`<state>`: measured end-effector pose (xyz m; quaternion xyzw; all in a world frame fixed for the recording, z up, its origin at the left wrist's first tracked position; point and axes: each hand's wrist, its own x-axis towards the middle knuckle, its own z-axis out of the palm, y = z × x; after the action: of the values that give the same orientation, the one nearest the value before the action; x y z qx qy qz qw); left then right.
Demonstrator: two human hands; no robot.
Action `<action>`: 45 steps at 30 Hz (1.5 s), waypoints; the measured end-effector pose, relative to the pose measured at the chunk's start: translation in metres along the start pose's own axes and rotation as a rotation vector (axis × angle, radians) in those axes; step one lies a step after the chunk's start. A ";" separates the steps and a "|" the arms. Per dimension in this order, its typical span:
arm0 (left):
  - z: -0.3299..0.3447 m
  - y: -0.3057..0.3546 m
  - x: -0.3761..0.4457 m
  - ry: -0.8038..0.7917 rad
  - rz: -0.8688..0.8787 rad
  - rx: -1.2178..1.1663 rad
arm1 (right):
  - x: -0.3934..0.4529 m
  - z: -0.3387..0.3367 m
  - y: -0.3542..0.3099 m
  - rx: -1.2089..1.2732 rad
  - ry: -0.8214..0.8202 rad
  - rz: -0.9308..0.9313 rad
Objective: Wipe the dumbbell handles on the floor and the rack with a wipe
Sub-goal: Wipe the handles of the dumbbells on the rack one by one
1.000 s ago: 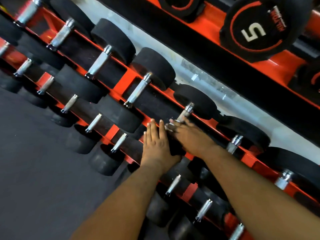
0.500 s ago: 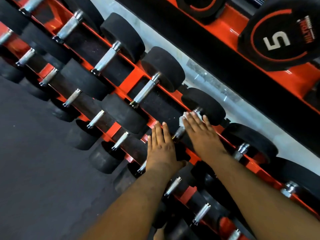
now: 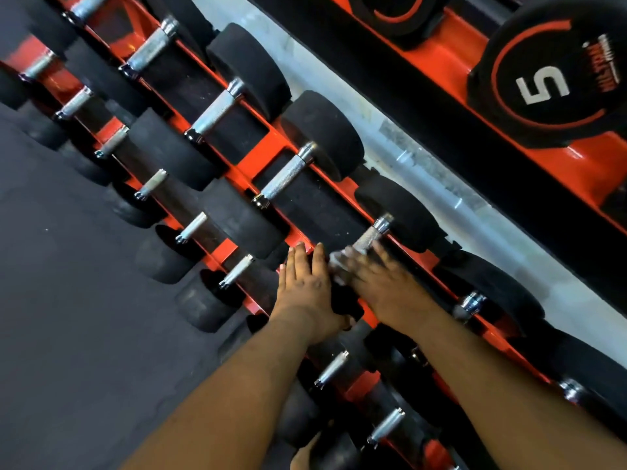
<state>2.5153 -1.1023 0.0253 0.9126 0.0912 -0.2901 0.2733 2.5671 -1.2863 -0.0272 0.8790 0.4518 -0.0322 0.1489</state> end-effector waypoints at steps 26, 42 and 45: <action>-0.004 -0.003 0.002 -0.050 0.000 -0.007 | 0.016 -0.003 -0.014 0.162 0.044 0.131; -0.003 -0.004 0.003 -0.063 0.015 0.009 | -0.003 -0.010 -0.030 1.609 0.140 1.367; -0.004 -0.004 0.003 -0.067 0.014 0.017 | 0.021 -0.015 -0.031 2.095 0.256 1.673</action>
<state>2.5181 -1.0969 0.0244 0.9052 0.0730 -0.3193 0.2707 2.5539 -1.2486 -0.0245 0.5848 -0.4424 -0.1781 -0.6561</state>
